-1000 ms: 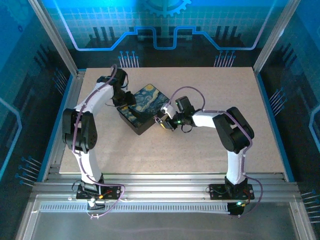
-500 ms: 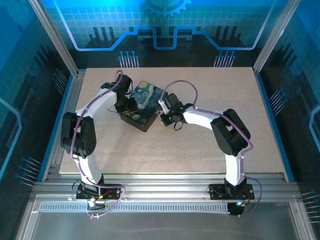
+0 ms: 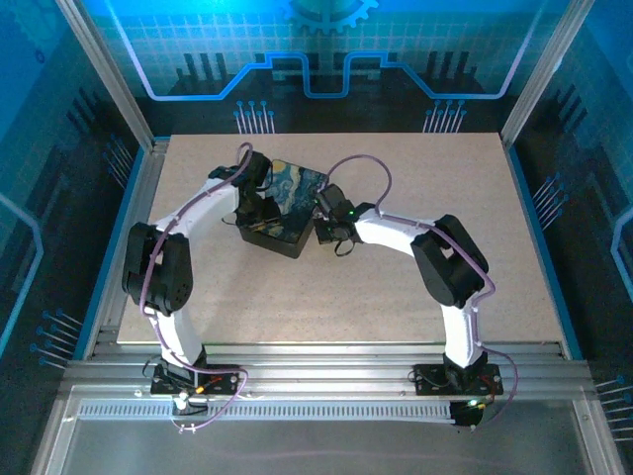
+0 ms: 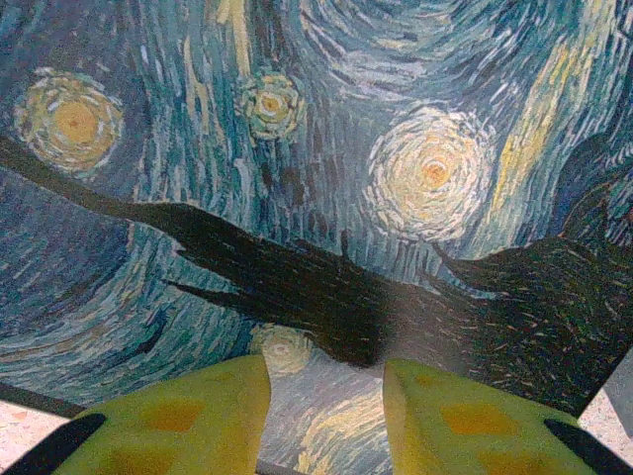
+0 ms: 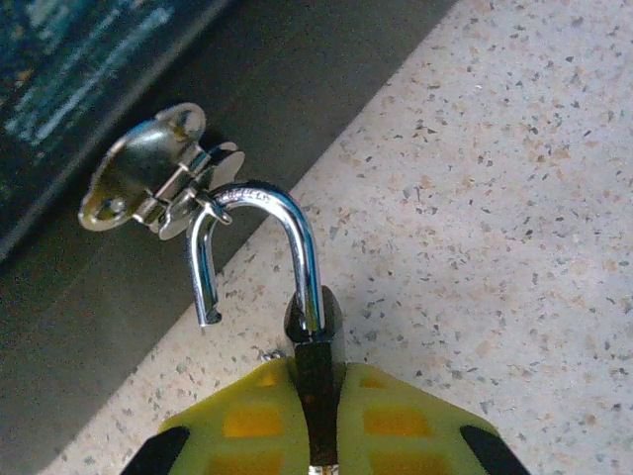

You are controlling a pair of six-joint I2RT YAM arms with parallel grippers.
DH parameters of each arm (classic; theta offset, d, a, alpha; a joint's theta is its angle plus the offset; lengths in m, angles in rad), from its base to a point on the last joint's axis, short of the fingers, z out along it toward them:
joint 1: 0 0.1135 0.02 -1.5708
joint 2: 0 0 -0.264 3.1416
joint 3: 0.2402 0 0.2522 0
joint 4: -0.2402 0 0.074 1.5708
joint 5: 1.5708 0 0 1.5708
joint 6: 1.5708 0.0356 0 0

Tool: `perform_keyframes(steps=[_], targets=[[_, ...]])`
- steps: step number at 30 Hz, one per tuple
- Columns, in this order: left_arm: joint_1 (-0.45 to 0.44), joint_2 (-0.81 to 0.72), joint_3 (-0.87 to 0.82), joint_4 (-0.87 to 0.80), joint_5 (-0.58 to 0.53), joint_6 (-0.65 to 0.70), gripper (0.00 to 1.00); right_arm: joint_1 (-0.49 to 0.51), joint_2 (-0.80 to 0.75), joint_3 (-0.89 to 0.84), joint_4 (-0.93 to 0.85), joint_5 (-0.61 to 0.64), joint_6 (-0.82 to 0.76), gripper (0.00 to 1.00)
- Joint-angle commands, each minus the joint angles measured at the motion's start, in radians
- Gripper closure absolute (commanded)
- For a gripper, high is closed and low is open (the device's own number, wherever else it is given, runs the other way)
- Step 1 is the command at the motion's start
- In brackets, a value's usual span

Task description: Unlock a padlock with a key

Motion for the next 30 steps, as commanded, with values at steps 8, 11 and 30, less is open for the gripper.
perform_keyframes(steps=[8,11,30], targets=[[-0.015,0.026,-0.073,-0.061,0.074,-0.033,0.64,-0.047,-0.007,-0.003,0.292,-0.008,0.326,1.0],[-0.016,0.034,-0.077,-0.055,0.08,-0.031,0.64,-0.072,0.012,0.012,0.321,-0.053,0.385,1.0],[-0.005,0.055,-0.102,-0.047,0.115,-0.021,0.67,-0.183,0.073,0.072,0.445,-0.163,0.318,0.99]])
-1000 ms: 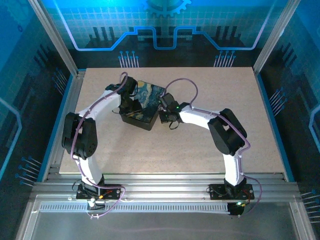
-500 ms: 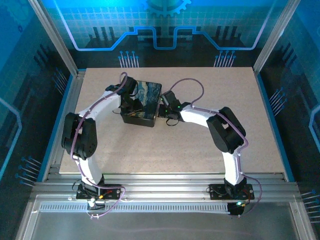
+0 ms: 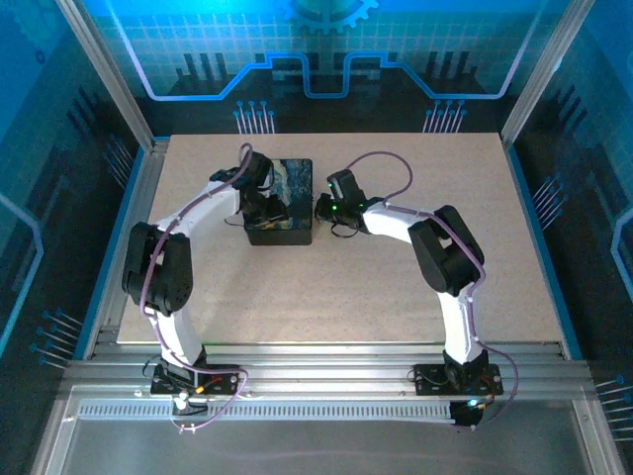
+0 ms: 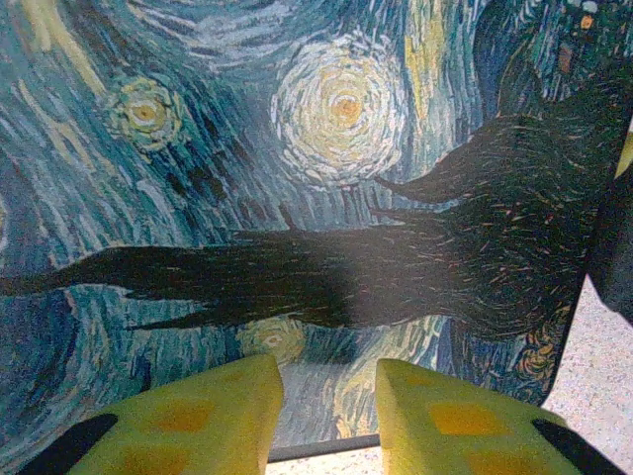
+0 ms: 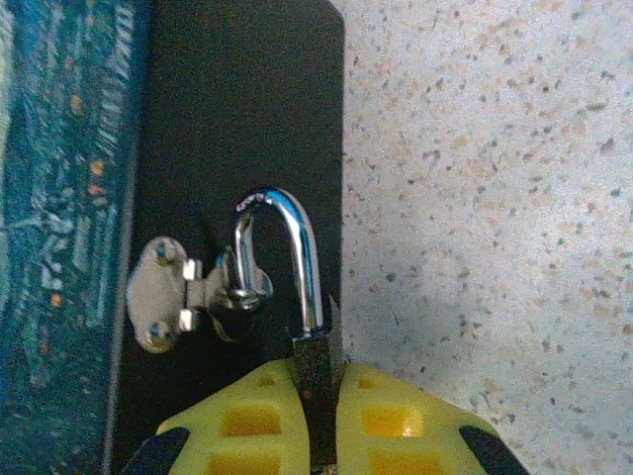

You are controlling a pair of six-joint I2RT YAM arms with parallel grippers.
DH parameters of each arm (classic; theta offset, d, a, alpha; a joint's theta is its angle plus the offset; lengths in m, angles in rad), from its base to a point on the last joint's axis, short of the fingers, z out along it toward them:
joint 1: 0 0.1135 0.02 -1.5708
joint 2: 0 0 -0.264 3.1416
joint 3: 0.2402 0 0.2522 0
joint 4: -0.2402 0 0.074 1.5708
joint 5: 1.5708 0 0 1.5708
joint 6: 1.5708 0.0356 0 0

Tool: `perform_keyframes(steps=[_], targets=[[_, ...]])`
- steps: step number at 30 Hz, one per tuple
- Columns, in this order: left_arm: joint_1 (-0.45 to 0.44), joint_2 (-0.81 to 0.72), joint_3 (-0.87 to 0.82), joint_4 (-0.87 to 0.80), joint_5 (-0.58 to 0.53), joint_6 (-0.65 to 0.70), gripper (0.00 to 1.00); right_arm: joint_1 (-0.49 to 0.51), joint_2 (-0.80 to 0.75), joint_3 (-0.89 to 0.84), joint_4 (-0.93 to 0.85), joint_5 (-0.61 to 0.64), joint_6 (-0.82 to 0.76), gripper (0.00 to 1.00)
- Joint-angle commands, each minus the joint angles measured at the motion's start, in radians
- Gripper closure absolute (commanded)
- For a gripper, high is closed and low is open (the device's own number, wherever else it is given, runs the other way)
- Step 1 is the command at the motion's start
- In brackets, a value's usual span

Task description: Unlock a padlock with a key

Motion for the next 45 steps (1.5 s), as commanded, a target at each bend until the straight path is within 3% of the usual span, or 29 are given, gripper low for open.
perform_keyframes(steps=[1,8,15,17,20,25,28,36,39,41,43,45], targets=[[-0.002,0.057,-0.065,-0.16,0.012,-0.001,0.68,-0.051,0.005,0.077,0.11,0.065,-0.031,0.99],[0.006,0.052,-0.063,-0.165,0.015,-0.006,0.69,-0.065,0.055,0.11,0.091,0.061,-0.005,1.0],[0.016,0.068,-0.056,-0.18,0.009,0.001,0.7,-0.128,-0.01,-0.096,0.429,0.04,0.319,1.0],[0.031,0.062,-0.06,-0.177,0.009,-0.002,0.7,-0.126,-0.038,-0.143,0.479,0.052,0.346,1.0],[0.054,0.05,-0.054,-0.18,0.007,0.01,0.7,-0.092,-0.087,-0.134,0.367,0.083,0.212,1.0],[0.066,0.055,-0.025,-0.205,0.0,0.035,0.7,-0.066,-0.157,-0.176,0.297,0.1,0.137,1.0],[0.066,0.04,-0.003,-0.221,0.004,0.055,0.7,-0.08,-0.175,-0.137,0.062,0.119,0.116,1.0],[0.084,-0.034,0.1,-0.251,0.018,0.083,0.61,-0.166,-0.218,-0.229,-0.077,0.063,0.033,0.95],[0.1,-0.059,0.115,-0.242,0.01,0.082,0.58,-0.2,-0.233,-0.254,-0.112,0.036,-0.029,0.85],[0.116,-0.079,0.111,-0.223,0.006,0.09,0.56,-0.224,-0.249,-0.259,-0.143,0.006,-0.077,0.67],[0.13,-0.104,0.098,-0.19,-0.002,0.106,0.54,-0.244,-0.279,-0.261,-0.176,-0.001,-0.133,0.55],[0.142,-0.147,0.057,-0.121,-0.042,0.119,0.47,-0.258,-0.325,-0.268,-0.2,0.008,-0.189,0.35]])
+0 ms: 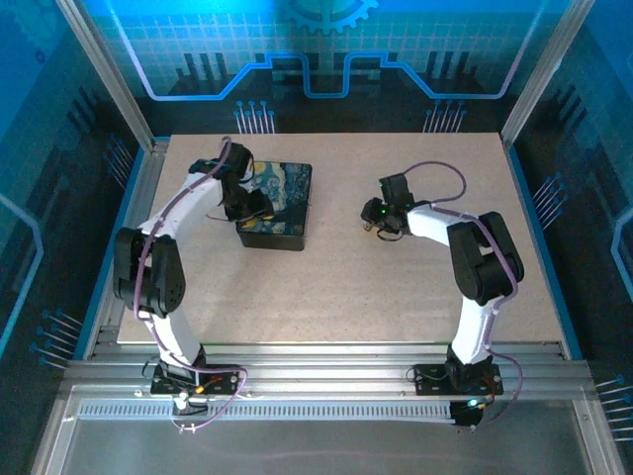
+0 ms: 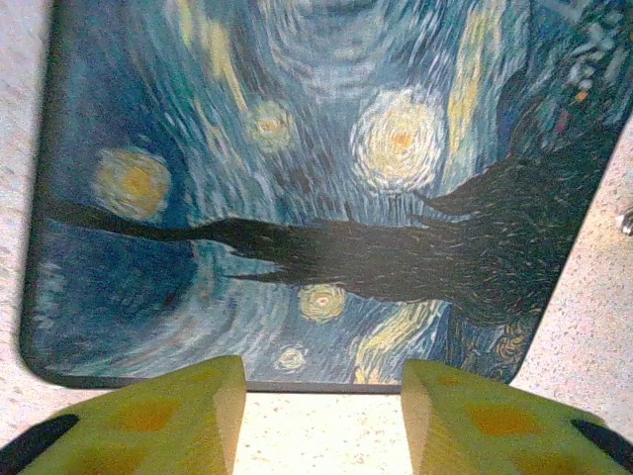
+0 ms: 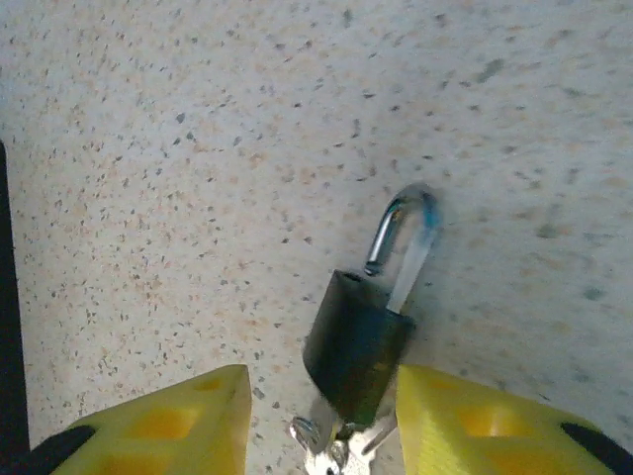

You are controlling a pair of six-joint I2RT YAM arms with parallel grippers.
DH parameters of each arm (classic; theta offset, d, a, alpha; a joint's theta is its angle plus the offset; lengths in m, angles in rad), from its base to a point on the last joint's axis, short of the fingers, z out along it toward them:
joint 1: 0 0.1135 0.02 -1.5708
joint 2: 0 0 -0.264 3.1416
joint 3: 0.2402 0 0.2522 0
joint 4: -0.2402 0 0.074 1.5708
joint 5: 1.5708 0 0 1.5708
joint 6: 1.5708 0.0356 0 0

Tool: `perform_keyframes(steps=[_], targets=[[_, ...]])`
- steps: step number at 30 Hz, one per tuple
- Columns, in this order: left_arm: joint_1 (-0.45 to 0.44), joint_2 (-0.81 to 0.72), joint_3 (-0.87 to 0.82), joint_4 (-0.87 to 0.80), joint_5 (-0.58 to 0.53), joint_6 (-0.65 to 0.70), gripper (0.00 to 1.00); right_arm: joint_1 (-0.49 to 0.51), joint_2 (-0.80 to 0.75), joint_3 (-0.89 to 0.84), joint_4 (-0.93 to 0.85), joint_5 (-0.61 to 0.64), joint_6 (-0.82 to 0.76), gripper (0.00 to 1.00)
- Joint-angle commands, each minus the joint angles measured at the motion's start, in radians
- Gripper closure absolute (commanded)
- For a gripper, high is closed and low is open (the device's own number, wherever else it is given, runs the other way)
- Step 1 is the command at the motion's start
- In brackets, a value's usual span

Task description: Unlock a padlock with a key

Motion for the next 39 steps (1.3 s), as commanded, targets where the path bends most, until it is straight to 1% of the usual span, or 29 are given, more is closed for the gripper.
perform_keyframes(steps=[1,2,3,4,5,7,10,13,15,18,19,20,21,22,23,25,26,27,28,29,30,32,33,34,35,36,38,39], targets=[[0.028,-0.101,-0.049,0.109,-0.075,0.046,0.41,-0.029,-0.124,-0.006,-0.069,-0.005,-0.138,0.24],[0.031,-0.123,-0.082,0.154,-0.097,0.054,0.37,-0.037,-0.147,-0.009,-0.078,0.004,-0.162,0.11],[0.034,-0.148,-0.121,0.213,-0.131,0.059,0.31,-0.046,-0.175,-0.015,-0.088,0.015,-0.193,0.0],[0.036,-0.173,-0.17,0.277,-0.174,0.062,0.25,-0.055,-0.197,-0.017,-0.109,0.031,-0.225,0.0],[0.039,-0.191,-0.209,0.329,-0.208,0.065,0.22,-0.061,-0.218,-0.017,-0.129,0.051,-0.251,0.0],[0.041,-0.25,-0.315,0.476,-0.27,0.119,0.13,-0.07,-0.265,-0.029,-0.158,0.106,-0.322,0.0],[0.044,-0.341,-0.537,0.758,-0.409,0.219,0.1,-0.072,-0.344,-0.086,-0.144,0.189,-0.434,0.0],[0.058,-0.406,-0.756,1.019,-0.47,0.325,0.07,-0.073,-0.424,-0.18,-0.079,0.249,-0.524,0.0],[0.069,-0.416,-0.867,1.151,-0.479,0.351,0.07,-0.076,-0.475,-0.247,-0.022,0.281,-0.559,0.0],[0.078,-0.384,-0.965,1.305,-0.444,0.38,0.07,-0.094,-0.53,-0.374,0.068,0.287,-0.59,0.0],[0.08,-0.365,-0.997,1.382,-0.447,0.393,0.02,-0.101,-0.543,-0.411,0.112,0.282,-0.607,0.0],[0.083,-0.36,-1.009,1.415,-0.457,0.4,0.01,-0.105,-0.554,-0.433,0.134,0.284,-0.625,0.0],[0.087,-0.356,-1.02,1.458,-0.446,0.41,0.01,-0.109,-0.568,-0.474,0.196,0.293,-0.643,0.0],[0.094,-0.345,-1.046,1.556,-0.443,0.413,0.01,-0.12,-0.581,-0.523,0.277,0.29,-0.649,0.0],[0.102,-0.331,-1.064,1.617,-0.439,0.406,0.01,-0.134,-0.586,-0.574,0.354,0.284,-0.644,0.0],[0.123,-0.274,-1.087,1.709,-0.39,0.39,0.01,-0.161,-0.573,-0.684,0.594,0.268,-0.647,0.0],[0.124,-0.236,-1.105,1.776,-0.363,0.402,0.01,-0.163,-0.553,-0.708,0.653,0.279,-0.664,0.0],[0.124,-0.192,-1.123,1.86,-0.333,0.421,0.01,-0.163,-0.545,-0.709,0.67,0.299,-0.675,0.0],[0.124,-0.197,-1.126,1.847,-0.322,0.424,0.01,-0.164,-0.537,-0.711,0.715,0.282,-0.709,0.0],[0.125,-0.211,-1.115,1.799,-0.32,0.417,0.01,-0.166,-0.522,-0.726,0.776,0.268,-0.739,0.0],[0.127,-0.202,-1.116,1.824,-0.314,0.42,0.01,-0.182,-0.495,-0.729,0.8,0.245,-0.73,0.0],[0.129,-0.207,-1.116,1.812,-0.301,0.421,0.01,-0.206,-0.415,-0.734,0.87,0.211,-0.71,0.0],[0.131,-0.202,-1.113,1.815,-0.305,0.42,0.01,-0.21,-0.352,-0.749,0.973,0.204,-0.719,0.0],[0.131,-0.202,-1.105,1.801,-0.311,0.416,0.01,-0.206,-0.342,-0.749,0.975,0.223,-0.72,0.0],[0.132,-0.205,-1.098,1.782,-0.309,0.413,0.01,-0.213,-0.37,-0.721,0.864,0.205,-0.701,0.0],[0.132,-0.202,-1.101,1.791,-0.31,0.414,0.01,-0.221,-0.356,-0.729,0.925,0.188,-0.707,0.0],[0.127,-0.203,-1.106,1.8,-0.321,0.419,0.01,-0.224,-0.366,-0.724,0.891,0.186,-0.698,0.0],[0.127,-0.202,-1.105,1.799,-0.319,0.419,0.01,-0.223,-0.361,-0.731,0.91,0.19,-0.702,0.0]])
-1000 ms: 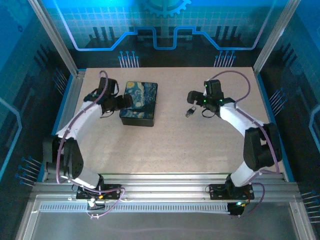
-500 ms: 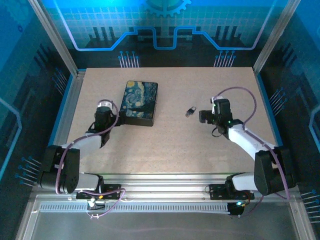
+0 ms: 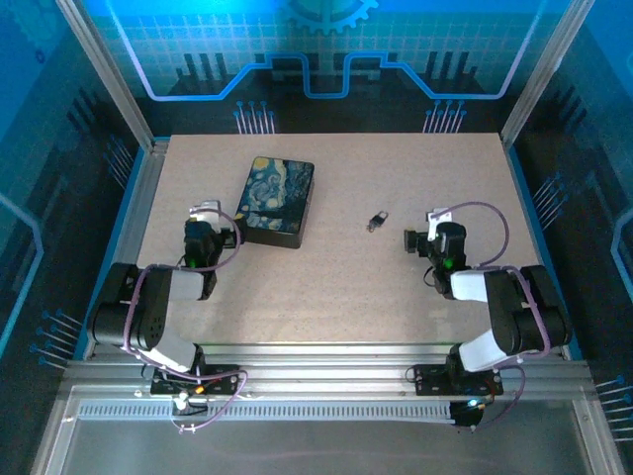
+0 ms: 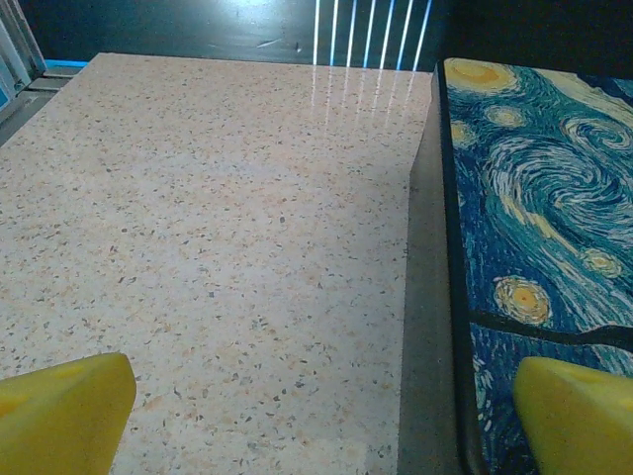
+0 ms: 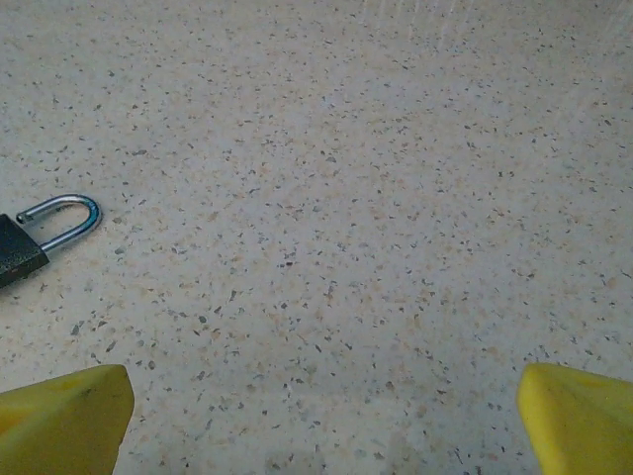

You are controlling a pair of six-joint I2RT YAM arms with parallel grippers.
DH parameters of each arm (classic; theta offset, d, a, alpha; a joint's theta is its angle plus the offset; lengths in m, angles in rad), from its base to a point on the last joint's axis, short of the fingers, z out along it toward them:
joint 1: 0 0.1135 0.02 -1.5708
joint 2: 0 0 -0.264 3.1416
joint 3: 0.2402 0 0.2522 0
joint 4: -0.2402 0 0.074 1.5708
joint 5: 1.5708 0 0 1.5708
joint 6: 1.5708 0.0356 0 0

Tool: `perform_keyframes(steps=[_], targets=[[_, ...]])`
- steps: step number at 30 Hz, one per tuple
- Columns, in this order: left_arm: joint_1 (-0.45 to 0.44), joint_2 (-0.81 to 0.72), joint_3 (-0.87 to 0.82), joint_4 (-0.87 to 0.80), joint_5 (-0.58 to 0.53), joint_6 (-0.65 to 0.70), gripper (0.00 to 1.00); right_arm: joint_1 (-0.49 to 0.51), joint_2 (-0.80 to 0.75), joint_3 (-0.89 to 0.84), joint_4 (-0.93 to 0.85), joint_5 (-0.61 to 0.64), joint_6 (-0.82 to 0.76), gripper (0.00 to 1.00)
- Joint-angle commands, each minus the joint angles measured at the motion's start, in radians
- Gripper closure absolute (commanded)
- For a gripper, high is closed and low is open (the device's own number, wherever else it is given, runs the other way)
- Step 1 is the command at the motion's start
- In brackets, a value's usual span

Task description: Unlock a padlock with a key

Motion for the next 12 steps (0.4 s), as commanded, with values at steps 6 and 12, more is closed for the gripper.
perform_keyframes(steps=[6,12], targets=[[0.008,0.011,-0.003,0.003,0.056,0.031,0.01,-0.016,-0.005,0.005,0.097,-0.021,-0.008,0.0],[0.025,0.01,0.0,-0.001,0.09,0.025,0.01,-0.017,-0.005,0.006,0.093,-0.022,-0.006,0.0]])
